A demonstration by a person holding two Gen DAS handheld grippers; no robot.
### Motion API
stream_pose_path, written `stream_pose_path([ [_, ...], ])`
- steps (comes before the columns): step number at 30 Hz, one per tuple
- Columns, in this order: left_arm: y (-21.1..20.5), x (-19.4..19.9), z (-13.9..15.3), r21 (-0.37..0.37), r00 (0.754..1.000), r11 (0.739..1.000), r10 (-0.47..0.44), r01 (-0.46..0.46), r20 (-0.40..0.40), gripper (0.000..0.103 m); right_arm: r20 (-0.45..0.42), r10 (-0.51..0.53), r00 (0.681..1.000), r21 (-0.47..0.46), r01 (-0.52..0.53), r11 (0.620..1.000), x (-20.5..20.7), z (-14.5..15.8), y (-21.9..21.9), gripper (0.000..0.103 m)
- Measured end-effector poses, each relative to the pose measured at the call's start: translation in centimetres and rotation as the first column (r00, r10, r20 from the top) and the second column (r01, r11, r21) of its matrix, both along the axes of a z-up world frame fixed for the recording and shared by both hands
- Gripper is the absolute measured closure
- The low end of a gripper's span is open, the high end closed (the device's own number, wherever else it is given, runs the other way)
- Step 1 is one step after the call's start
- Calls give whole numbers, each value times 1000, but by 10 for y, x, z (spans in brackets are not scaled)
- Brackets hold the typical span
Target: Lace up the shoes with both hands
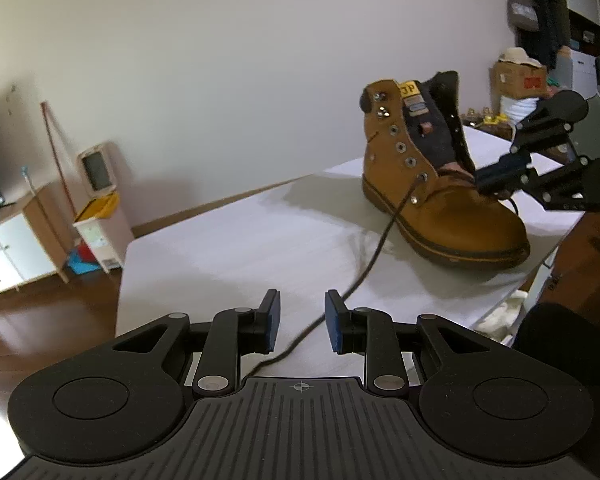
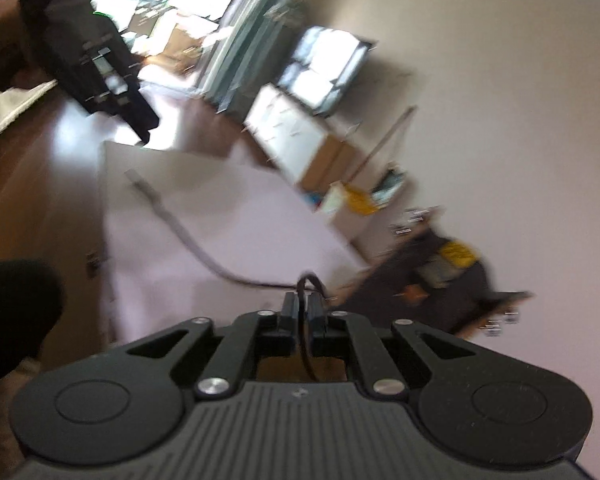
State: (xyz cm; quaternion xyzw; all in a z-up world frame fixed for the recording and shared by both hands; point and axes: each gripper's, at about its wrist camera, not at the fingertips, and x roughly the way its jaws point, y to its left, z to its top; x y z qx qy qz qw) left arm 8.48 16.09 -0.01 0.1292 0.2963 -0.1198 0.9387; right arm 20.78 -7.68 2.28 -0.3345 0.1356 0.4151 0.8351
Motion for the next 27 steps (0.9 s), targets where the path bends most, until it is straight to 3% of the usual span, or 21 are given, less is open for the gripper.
stream_pose_path([
  [5,-16,12,0,-44,996,996,-81,82,28,76,-114,20,993,29,-17,999,-17,-1,-15,88],
  [10,-50,28,0,-77,967,964,-250,253,49,76,-151,-89,984,82,103,991,-27,1,-54,88],
  [17,-114,71,-11,-44,881,880,-473,474,15,76,-167,-243,956,78,258,963,-6,-10,-103,88],
  [23,-162,88,-22,33,812,812,-581,583,-59,78,-183,-270,945,124,295,947,9,-15,-120,84],
  [27,-183,95,-30,73,780,778,-614,624,-121,79,-204,-273,940,151,305,940,15,-21,-128,82],
])
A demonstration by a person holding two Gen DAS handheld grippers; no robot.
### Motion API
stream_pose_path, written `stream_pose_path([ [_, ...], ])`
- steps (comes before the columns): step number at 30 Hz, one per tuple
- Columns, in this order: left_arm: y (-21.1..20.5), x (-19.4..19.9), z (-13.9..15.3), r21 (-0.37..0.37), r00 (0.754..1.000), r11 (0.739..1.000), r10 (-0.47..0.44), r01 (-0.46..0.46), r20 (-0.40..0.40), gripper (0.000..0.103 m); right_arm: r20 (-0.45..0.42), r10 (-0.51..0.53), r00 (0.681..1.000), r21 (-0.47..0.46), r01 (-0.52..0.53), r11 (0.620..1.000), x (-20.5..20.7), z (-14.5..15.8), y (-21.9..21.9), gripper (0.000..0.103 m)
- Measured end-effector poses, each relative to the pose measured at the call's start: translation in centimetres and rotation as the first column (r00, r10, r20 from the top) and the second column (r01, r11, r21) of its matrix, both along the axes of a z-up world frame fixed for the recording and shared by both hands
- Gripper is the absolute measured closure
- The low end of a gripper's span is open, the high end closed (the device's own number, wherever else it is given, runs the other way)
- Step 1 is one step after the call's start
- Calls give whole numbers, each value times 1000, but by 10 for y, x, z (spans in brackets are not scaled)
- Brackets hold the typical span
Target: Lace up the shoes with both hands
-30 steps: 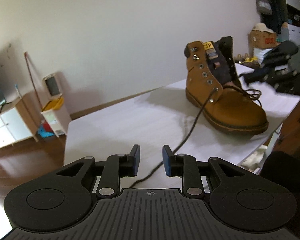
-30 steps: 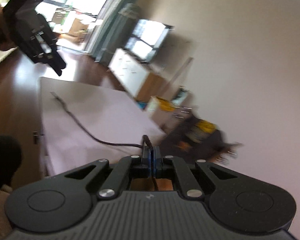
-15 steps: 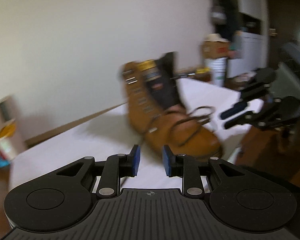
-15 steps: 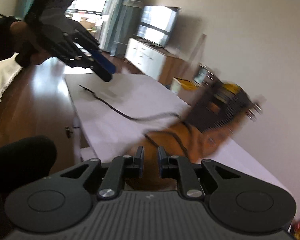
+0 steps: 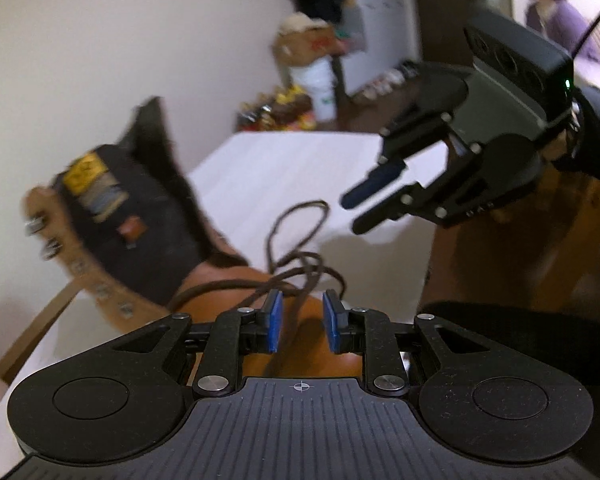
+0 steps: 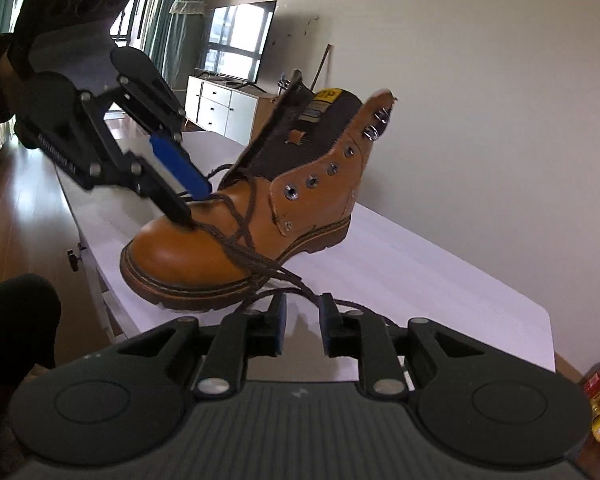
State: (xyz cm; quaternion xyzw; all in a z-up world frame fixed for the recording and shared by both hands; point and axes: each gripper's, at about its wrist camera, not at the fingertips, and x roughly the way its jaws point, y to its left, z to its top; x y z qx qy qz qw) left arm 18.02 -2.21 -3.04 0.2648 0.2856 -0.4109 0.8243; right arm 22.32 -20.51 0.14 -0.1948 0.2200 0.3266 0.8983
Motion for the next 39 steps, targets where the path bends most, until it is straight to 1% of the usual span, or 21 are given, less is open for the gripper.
stream_pose_path([
  [3,-8,5,-5,29,1000,1000,-10,10,-9,79,-9,-2,1000,18,3,1000,1,-3,-4,82],
  [4,-10,8,-6,34,1000,999,-11,12,-14,81,-11,-3,1000,24,3,1000,1,-4,-5,82],
  [5,-11,10,-8,34,1000,999,-12,13,-22,87,-13,-2,1000,27,2,1000,1,-4,-6,81],
  [6,-12,13,-9,34,1000,999,-10,11,-23,91,-13,0,1000,33,1,999,2,-5,-7,78],
  [7,-13,14,-10,35,1000,999,-9,10,-23,92,-13,4,1000,40,-3,999,2,-5,-8,77],
  [8,-13,16,-10,36,1000,999,-9,9,-21,98,-12,10,1000,44,-9,999,2,-5,-8,74],
  [9,-13,17,-10,38,1000,999,-9,9,-20,99,-10,16,1000,48,-15,999,2,-4,-7,73],
  [12,-4,13,-9,27,1000,999,-16,17,-20,99,-3,42,999,60,-42,997,1,-3,-6,73],
  [14,6,6,-9,25,999,999,-37,38,-8,99,4,69,998,66,-69,995,0,0,-3,73],
  [17,22,-6,-8,11,998,998,-68,68,12,99,29,132,991,58,-133,989,-2,2,5,73],
  [21,43,-23,-11,25,991,992,-125,124,35,99,52,253,966,12,-254,967,-1,2,24,73],
  [25,54,-30,-13,12,986,988,-151,151,75,99,47,350,935,-18,-350,937,2,2,42,73],
  [26,59,-34,-12,5,982,987,-161,161,97,99,46,361,931,-17,-361,933,3,3,44,72],
  [27,64,-37,-11,0,979,985,-171,172,113,99,32,373,927,8,-374,927,7,5,46,70],
  [30,70,-40,-8,2,971,979,-204,205,124,99,-8,394,919,72,-392,917,17,7,46,64],
  [35,72,-37,-17,49,971,978,-207,203,117,99,-63,420,905,115,-412,904,30,5,54,64],
  [39,79,-31,-23,40,973,981,-195,192,126,98,-93,437,895,131,-424,896,36,3,61,68],
])
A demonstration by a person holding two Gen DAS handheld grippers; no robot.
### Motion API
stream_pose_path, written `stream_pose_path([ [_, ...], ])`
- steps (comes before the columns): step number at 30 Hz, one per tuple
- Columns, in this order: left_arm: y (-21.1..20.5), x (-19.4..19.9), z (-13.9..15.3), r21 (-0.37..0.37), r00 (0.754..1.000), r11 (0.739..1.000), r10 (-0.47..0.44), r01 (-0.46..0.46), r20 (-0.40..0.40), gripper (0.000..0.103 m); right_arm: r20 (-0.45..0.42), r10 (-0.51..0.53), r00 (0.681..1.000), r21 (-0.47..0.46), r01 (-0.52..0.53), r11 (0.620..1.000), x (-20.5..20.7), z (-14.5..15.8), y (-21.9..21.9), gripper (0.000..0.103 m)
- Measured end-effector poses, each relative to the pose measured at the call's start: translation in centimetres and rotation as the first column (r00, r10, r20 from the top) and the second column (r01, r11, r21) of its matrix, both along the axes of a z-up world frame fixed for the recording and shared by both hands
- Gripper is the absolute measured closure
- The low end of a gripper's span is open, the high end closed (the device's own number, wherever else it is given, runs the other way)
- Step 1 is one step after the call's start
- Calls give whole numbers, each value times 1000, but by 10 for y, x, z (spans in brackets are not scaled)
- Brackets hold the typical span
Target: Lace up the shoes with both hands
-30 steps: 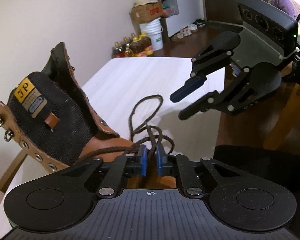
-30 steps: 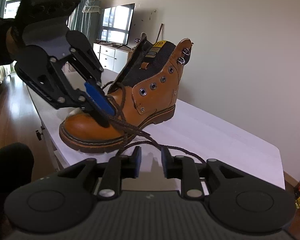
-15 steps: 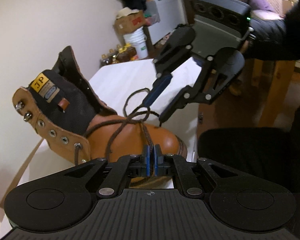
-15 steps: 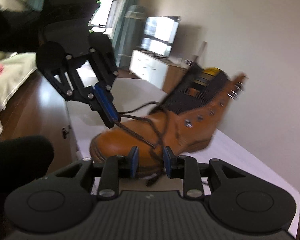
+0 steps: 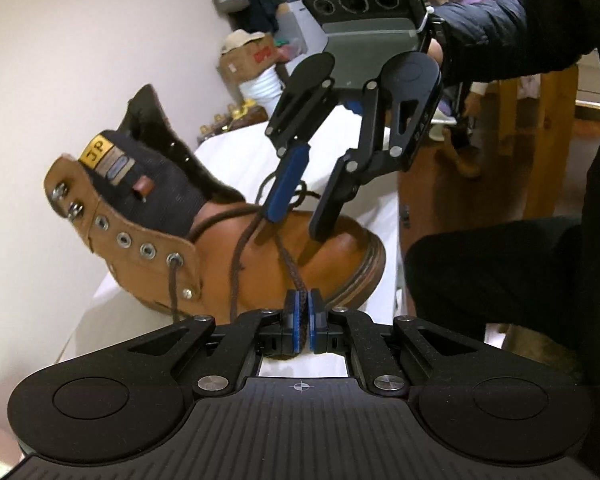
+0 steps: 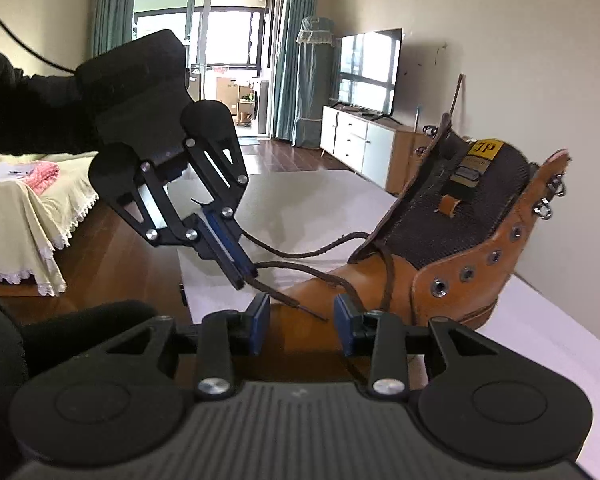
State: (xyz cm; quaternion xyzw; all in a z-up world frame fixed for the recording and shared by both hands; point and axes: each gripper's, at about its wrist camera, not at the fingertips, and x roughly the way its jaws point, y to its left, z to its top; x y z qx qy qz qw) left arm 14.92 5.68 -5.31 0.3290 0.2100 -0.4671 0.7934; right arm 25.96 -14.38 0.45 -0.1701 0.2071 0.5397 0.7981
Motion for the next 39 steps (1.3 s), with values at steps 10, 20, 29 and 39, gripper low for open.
stream_pose_path([
  [10,13,1,-5,-14,999,999,-33,34,30,98,-77,22,997,9,-22,1000,17,-4,8,65],
  [20,17,5,-11,-10,999,1000,4,-4,41,96,-58,60,997,-45,-63,997,-6,6,8,98],
  [29,17,5,-5,-86,998,995,49,-46,30,89,35,21,999,-102,-18,995,-23,14,11,101],
  [39,-21,17,5,-94,996,992,-74,78,43,90,123,55,991,-183,-32,983,-36,18,13,101],
])
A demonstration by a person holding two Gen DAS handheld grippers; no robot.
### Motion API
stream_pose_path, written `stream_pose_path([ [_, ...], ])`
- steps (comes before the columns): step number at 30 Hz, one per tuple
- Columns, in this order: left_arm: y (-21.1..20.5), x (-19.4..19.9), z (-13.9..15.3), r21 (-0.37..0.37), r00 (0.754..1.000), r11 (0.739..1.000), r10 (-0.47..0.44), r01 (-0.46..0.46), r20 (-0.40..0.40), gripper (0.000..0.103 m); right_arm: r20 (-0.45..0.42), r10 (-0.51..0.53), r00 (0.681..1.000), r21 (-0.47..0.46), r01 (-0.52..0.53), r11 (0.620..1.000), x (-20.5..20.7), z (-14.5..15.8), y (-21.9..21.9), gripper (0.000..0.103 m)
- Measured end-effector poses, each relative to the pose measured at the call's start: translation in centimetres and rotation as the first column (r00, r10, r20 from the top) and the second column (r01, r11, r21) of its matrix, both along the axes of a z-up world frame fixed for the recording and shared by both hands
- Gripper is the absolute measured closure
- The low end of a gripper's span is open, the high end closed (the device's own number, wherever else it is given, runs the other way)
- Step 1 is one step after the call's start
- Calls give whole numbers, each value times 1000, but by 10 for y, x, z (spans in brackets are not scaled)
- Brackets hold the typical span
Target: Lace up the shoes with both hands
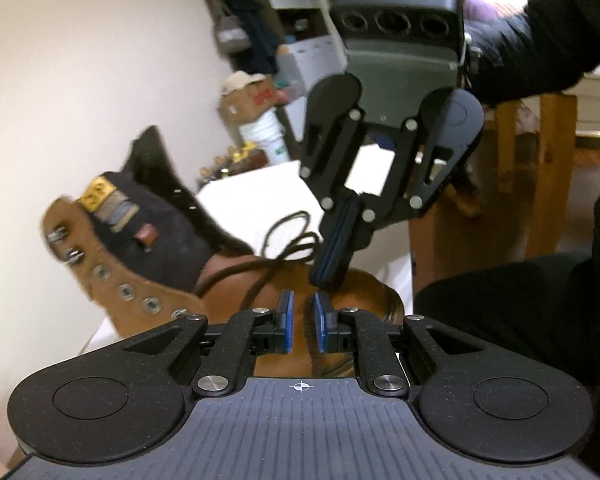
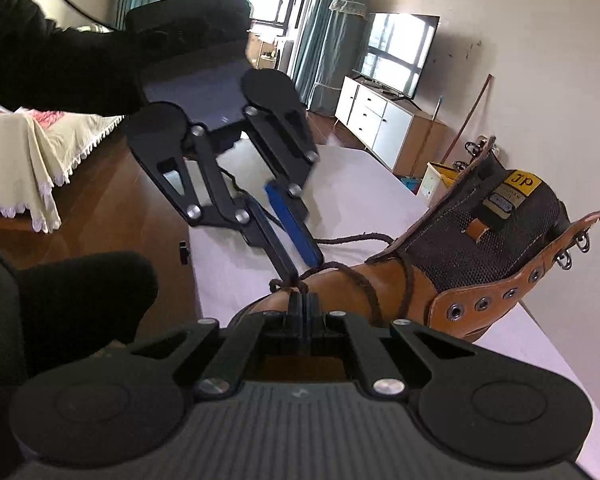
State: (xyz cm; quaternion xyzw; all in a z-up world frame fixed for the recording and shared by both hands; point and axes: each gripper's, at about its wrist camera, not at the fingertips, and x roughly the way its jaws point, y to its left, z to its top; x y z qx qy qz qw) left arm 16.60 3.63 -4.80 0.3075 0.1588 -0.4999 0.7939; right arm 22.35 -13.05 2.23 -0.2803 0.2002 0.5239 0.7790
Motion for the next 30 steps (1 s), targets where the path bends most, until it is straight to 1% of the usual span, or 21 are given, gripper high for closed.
stream_pose_path([
  [3,-7,3,-1,7,1000,1000,-23,24,-11,97,4,-9,1000,-4,9,1000,2,-3,-1,101],
  [7,-10,3,0,20,999,999,-31,32,-20,100,4,-9,1000,6,9,1000,3,-7,-3,101],
  [9,-10,2,1,13,1000,1000,-15,15,-11,101,2,-11,1000,14,11,1000,4,-8,-4,100],
  [11,-5,1,7,-14,999,999,30,-30,11,101,-13,-54,998,61,55,997,9,-5,-10,100],
  [12,-3,2,9,-28,999,998,49,-49,17,101,-19,-76,997,78,77,994,12,-4,-12,97],
  [13,-2,3,12,-41,997,997,74,-73,26,101,-42,-131,990,118,136,984,18,-1,-17,94],
  [14,0,5,15,-54,993,993,108,-106,42,101,-57,-169,984,141,175,974,23,0,-20,86],
  [15,0,7,17,-61,989,989,136,-132,58,101,-84,-241,967,171,252,952,30,3,-24,77],
  [16,-1,10,18,-63,985,986,159,-155,66,101,-120,-330,936,199,348,916,40,7,-29,76],
  [17,-2,12,18,-65,981,983,179,-174,74,101,-144,-376,915,209,399,893,45,9,-31,76],
  [18,-2,14,18,-68,978,980,191,-186,79,101,-190,-430,883,217,465,858,53,11,-32,76],
  [19,-3,16,18,-74,977,978,200,-194,79,101,-241,-486,840,220,535,816,62,13,-34,75],
  [22,-6,21,16,-93,972,973,219,-210,90,101,-376,-534,757,225,634,740,76,18,-33,75],
  [24,-7,23,15,-110,971,971,223,-212,91,101,-439,-535,722,226,665,712,82,21,-29,74],
  [25,-7,24,15,-114,970,970,224,-213,94,101,-465,-545,698,220,687,692,85,23,-25,73],
  [26,-7,25,14,-110,970,971,222,-211,100,101,-479,-547,687,218,697,684,87,23,-23,73],
  [27,-8,26,13,-107,970,972,222,-210,105,101,-498,-548,672,212,708,674,91,24,-20,71],
  [29,-8,27,12,-99,969,973,218,-208,116,101,-500,-576,647,190,731,655,96,24,-12,66],
  [30,-8,27,12,-94,969,974,216,-205,122,101,-499,-591,634,179,742,646,98,24,-8,65],
])
